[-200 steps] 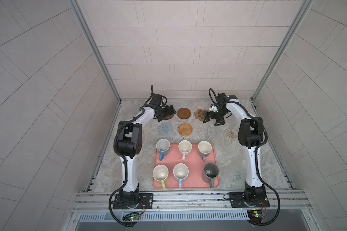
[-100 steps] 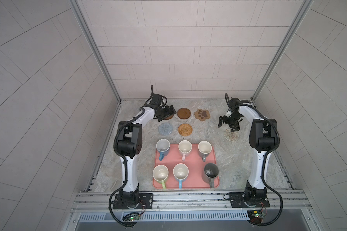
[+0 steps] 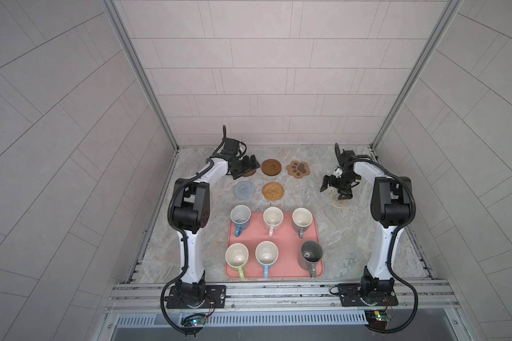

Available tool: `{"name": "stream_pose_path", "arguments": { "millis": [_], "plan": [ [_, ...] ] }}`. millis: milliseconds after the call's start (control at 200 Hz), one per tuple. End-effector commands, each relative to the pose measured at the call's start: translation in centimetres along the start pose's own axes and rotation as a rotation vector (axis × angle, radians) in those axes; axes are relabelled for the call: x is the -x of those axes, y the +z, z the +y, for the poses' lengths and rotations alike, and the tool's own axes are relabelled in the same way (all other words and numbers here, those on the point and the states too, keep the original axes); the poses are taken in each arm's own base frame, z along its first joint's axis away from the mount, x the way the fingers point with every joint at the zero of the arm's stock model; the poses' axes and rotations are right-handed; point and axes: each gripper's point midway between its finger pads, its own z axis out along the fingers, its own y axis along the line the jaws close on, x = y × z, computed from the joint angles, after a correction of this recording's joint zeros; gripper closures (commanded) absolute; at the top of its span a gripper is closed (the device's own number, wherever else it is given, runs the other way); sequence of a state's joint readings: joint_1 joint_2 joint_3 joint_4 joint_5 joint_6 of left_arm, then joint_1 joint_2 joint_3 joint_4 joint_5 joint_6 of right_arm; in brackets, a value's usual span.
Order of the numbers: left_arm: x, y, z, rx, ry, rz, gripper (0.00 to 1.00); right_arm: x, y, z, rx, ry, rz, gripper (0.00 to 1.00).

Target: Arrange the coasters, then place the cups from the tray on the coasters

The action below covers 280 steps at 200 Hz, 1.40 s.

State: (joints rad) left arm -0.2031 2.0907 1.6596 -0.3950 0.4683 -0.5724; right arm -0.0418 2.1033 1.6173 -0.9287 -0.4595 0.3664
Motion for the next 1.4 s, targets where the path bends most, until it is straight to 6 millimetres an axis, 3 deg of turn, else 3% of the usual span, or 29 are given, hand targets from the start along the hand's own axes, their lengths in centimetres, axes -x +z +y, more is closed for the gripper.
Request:
{"name": "stream_pose_path", "arguments": {
  "millis": [0,330,580,1081,1396],
  "plan": [
    [0.5,-1.2,-0.5,-0.002,0.004,-0.027,0.00,-0.9,1.6,2.8,0.089,-0.058,0.048,0.01],
    [0.6,-1.2,-0.5,0.005,-0.006,-0.033,0.00,-2.7,4.1,8.2,0.163,-0.155,0.127,0.01],
    [0.6,-1.2,-0.4,0.012,-0.008,-0.032,0.00,-2.9,5.1,11.0,0.193,-0.195,0.150,0.01],
    [0.6,-1.2,-0.3,0.010,-0.003,-0.032,0.00,-2.9,6.4,14.0,0.224,-0.225,0.167,0.01],
    [0.4,-1.1,-0.2,0.012,-0.002,-0.028,0.00,-3.2,6.6,14.4,0.231,-0.229,0.177,0.00]
  ]
}}
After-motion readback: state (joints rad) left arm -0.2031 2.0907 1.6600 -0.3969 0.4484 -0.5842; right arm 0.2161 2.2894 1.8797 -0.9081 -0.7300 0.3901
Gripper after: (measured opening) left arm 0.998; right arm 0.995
